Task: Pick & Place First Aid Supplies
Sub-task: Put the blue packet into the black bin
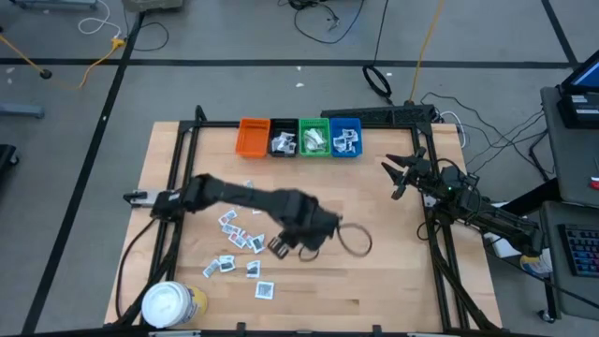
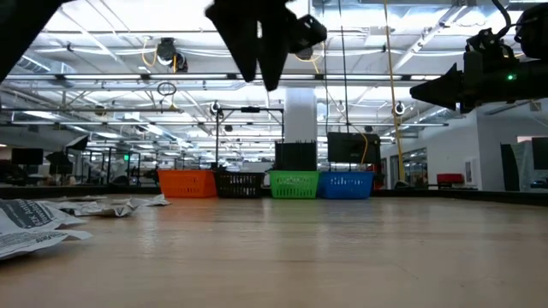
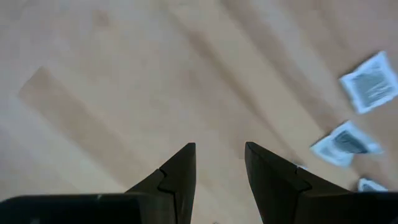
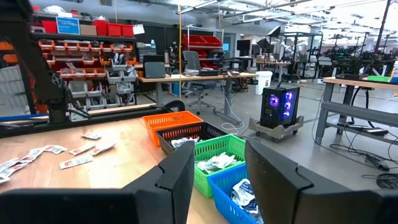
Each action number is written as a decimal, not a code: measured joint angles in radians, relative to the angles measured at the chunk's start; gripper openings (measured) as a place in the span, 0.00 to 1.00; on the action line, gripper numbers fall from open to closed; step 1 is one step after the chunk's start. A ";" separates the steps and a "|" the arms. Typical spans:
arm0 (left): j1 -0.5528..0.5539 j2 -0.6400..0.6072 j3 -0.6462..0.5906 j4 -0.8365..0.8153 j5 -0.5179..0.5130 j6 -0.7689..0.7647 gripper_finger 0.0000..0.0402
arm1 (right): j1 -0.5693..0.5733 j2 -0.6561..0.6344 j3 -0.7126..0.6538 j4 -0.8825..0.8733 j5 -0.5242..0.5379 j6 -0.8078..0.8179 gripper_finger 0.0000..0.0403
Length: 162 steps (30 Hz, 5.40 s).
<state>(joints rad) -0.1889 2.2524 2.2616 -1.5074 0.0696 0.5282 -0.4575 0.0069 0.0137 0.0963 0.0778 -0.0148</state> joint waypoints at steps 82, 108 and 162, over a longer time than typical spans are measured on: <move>-0.121 -0.321 -0.554 0.284 0.074 -0.518 0.01 | 0.000 0.000 0.000 0.000 0.000 0.000 0.35; 0.578 -0.338 -0.554 0.177 0.138 -0.643 0.00 | 0.000 0.000 0.000 0.000 0.000 0.000 0.35; 0.889 0.111 -0.079 0.122 0.011 -0.688 0.16 | 0.000 0.000 0.000 0.001 0.000 0.000 0.35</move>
<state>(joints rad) 0.6998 2.3634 2.1826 -1.3849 0.0806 -0.1598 -0.4573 0.0068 0.0137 0.0971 0.0777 -0.0150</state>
